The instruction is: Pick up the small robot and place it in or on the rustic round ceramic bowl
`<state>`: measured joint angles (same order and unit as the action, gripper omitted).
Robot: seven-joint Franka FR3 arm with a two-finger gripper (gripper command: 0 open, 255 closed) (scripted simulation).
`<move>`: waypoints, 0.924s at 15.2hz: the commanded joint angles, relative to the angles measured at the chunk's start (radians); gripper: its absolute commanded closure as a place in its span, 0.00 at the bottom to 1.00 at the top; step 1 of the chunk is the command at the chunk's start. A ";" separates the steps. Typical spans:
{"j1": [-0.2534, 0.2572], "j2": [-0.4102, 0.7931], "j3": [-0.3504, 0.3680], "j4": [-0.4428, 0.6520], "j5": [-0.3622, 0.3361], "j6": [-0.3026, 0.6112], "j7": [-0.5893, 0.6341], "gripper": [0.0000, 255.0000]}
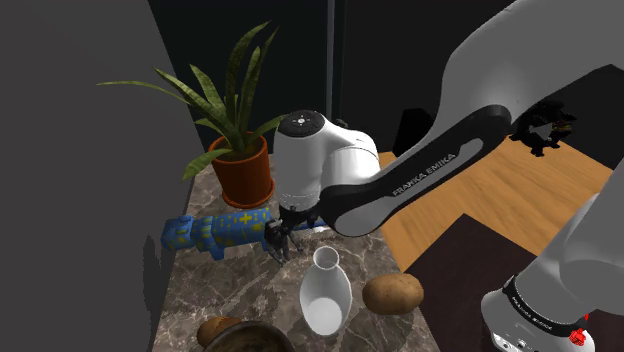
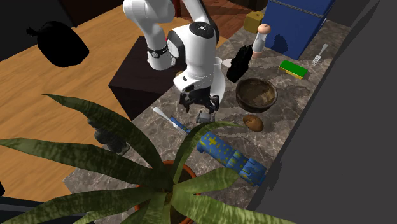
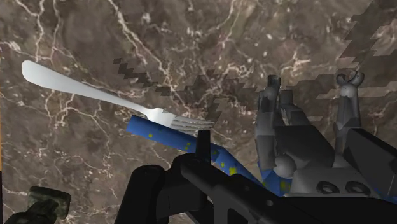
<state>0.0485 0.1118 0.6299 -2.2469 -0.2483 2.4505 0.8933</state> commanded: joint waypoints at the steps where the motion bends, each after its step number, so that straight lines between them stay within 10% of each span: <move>1: 0.003 0.028 -0.008 -0.003 -0.031 0.024 0.020 0.00; 11: 0.011 0.061 -0.020 -0.004 -0.070 0.049 0.047 0.00; 12: 0.011 0.061 -0.020 -0.004 -0.070 0.049 0.047 1.00; 14: 0.011 0.061 -0.020 -0.004 -0.070 0.049 0.047 1.00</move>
<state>0.0594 0.1733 0.6095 -2.2504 -0.3179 2.4992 0.9400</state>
